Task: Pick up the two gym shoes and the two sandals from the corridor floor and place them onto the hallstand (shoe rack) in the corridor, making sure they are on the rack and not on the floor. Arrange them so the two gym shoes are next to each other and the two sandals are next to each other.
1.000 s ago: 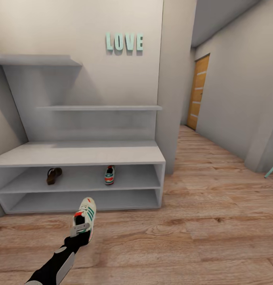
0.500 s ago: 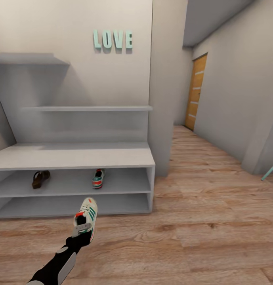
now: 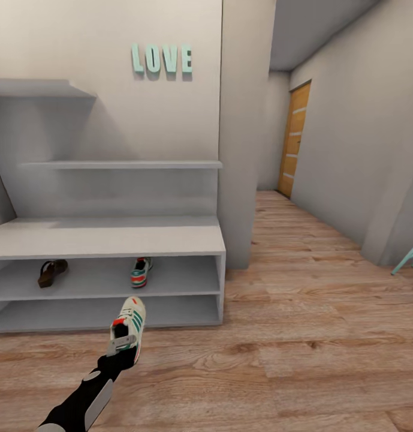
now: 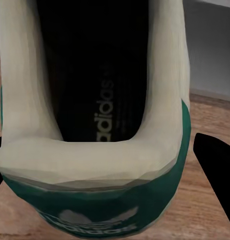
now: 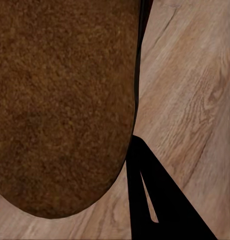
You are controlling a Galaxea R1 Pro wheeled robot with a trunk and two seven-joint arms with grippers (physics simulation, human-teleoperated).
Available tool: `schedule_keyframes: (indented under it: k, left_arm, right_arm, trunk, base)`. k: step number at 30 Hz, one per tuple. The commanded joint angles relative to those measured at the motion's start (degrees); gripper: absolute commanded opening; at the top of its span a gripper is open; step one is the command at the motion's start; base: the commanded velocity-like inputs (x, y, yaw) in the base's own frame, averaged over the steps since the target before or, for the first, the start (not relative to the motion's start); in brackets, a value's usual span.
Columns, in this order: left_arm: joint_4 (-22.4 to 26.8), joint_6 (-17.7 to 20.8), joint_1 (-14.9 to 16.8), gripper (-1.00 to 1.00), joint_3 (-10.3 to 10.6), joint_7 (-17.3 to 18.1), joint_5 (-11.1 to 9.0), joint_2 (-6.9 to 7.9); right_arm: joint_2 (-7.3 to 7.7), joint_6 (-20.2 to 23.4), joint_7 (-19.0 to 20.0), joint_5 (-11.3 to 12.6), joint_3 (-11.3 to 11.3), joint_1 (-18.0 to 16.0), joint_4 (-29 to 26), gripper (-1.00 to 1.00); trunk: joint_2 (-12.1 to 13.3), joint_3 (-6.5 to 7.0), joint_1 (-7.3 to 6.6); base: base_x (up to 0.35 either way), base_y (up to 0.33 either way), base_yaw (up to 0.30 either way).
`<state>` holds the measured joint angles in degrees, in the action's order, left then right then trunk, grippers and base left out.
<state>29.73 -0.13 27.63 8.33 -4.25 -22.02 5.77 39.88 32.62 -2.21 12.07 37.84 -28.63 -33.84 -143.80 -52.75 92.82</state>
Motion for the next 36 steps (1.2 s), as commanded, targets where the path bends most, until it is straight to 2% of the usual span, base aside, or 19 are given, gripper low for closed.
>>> schedule_keyframes:
  k: [1, 7, 15, 22, 31, 36]
  left_arm:
    - [0.14, 0.02, 0.00, -1.00, 0.48, -0.47, -0.48, 0.21]
    - [0.23, 0.04, -0.02, -1.00, 0.50, -0.50, -0.48, 1.21]
    - [0.24, 0.05, -0.03, -1.00, 0.47, -0.50, -0.48, 2.00]
    - [0.24, 0.05, -0.03, -1.00, 0.46, -0.50, -0.48, 2.00]
    - [0.24, 0.05, -0.03, -1.00, 0.46, -0.50, -0.48, 1.96]
    - [0.24, 0.05, 0.04, -1.00, 0.52, -0.50, -0.48, 1.96]
  right_arm:
    - [0.32, 0.29, -0.33, 0.79, 0.07, -0.02, -0.41, -1.00]
    - [2.23, 0.27, -0.36, 0.68, 0.17, -0.02, -2.40, -1.00]
    - [2.17, 0.26, -0.35, 0.67, 0.13, -0.02, -3.60, -1.00]
    - [2.19, 0.28, -0.34, 0.67, 0.12, -0.02, -3.60, -1.00]
    - [2.14, 0.29, -0.34, 0.67, 0.12, -0.02, -3.60, -1.00]
    - [2.14, 0.30, -0.34, 0.63, 0.12, -0.02, -3.60, -1.00]
  trunk:
    - [-0.02, -0.06, -0.01]
    - [-0.02, -0.06, -0.01]
    - [-0.02, -0.06, -0.01]
    - [-0.12, -1.66, 0.17]
    - [-0.24, -4.36, 0.40]
    - [-0.24, -4.76, 0.40]
  base:
    - [0.000, 0.000, 0.000]
    - [0.000, 0.000, 0.000]
    - [0.000, 0.000, 0.000]
    - [0.000, 0.000, 0.000]
    - [0.000, 0.000, 0.000]
    - [0.000, 0.000, 0.000]
